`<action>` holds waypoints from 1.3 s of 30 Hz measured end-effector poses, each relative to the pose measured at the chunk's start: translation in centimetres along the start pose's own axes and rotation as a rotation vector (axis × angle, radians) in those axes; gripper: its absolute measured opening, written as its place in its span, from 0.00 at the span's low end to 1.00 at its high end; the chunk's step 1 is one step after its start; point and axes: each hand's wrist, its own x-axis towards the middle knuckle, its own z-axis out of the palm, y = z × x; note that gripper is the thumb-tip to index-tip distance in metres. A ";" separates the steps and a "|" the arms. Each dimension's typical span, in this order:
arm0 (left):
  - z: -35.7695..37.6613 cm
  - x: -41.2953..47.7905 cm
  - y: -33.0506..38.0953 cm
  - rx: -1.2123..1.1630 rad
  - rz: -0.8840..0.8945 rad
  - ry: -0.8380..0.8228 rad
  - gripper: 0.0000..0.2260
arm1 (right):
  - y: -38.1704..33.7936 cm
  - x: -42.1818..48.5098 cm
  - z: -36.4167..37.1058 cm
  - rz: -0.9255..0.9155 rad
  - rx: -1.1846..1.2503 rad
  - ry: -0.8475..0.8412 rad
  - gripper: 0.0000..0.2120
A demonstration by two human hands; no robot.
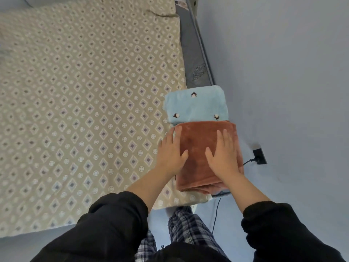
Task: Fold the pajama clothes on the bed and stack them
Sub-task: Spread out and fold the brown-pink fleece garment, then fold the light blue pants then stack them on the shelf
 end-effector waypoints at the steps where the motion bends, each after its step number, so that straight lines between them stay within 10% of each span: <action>1: -1.4 -0.5 -0.3 0.057 0.033 0.021 0.34 | -1.5 -0.1 -0.5 -0.043 -0.050 0.009 0.33; 16: -26.2 -23.8 -23.3 0.355 -0.156 0.490 0.28 | -36.7 -17.4 0.2 -0.529 -0.190 0.266 0.32; 39: -42.2 -47.2 -62.3 0.318 -0.757 0.701 0.31 | -82.3 -31.5 25.6 -1.092 -0.115 -0.067 0.31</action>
